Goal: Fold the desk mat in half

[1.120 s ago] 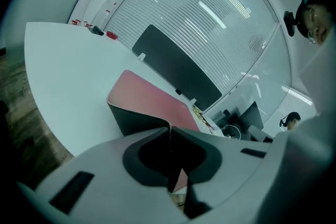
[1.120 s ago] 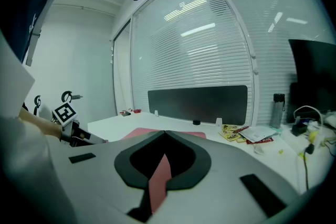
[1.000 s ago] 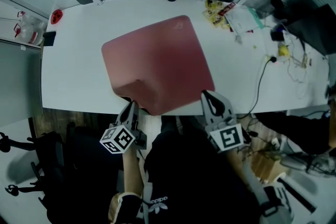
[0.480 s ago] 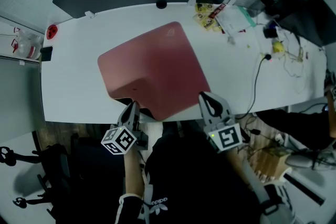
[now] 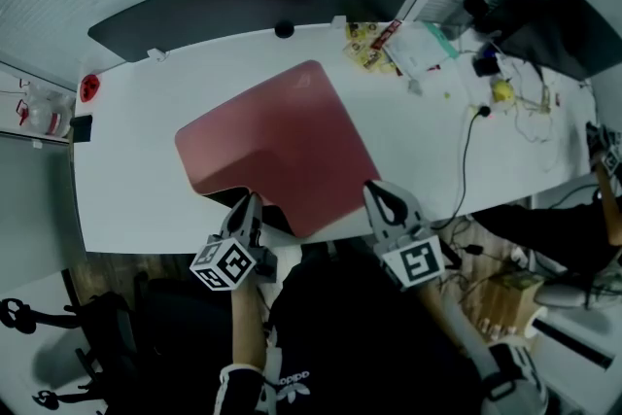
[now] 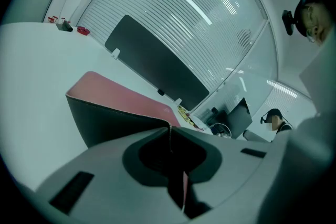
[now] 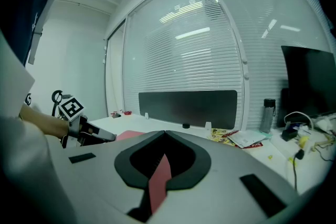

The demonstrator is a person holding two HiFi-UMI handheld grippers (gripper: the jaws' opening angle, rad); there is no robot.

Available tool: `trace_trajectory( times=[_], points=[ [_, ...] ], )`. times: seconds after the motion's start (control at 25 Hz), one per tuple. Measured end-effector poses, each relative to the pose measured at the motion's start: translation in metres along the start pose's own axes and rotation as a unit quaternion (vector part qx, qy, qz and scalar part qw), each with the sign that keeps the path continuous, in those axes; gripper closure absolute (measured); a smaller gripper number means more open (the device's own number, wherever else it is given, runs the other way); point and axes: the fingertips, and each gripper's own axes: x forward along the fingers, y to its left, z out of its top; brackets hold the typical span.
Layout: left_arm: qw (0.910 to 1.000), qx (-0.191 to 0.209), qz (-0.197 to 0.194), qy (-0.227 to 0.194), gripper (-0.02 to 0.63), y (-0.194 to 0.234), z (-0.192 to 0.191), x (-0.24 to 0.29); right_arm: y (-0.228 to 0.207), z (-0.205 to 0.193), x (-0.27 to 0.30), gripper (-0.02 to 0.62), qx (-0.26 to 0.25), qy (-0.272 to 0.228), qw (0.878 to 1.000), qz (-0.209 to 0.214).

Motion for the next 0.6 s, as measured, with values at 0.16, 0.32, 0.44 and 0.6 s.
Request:
trace_trajectory(
  times=[0.16,0.32,0.44,0.6],
  points=[
    [0.9998,0.013,-0.013,0.011,0.586,-0.007,0.007,0.017,-0.006,-0.001,0.001,0.597,0.003,0.0,1.0,-0.014],
    [0.999,0.028,-0.029,0.02,0.586,-0.02,0.013,0.038,-0.015,0.0,-0.002,0.597,0.006,0.0,1.0,-0.029],
    [0.9983,0.037,-0.037,0.025,0.586,-0.026,0.019,0.05,-0.024,0.002,-0.005,0.597,0.008,-0.001,0.999,-0.046],
    [0.9978,0.042,-0.04,0.033,0.586,-0.031,0.023,0.063,-0.036,0.003,-0.011,0.597,0.015,-0.005,0.997,-0.07]
  ],
)
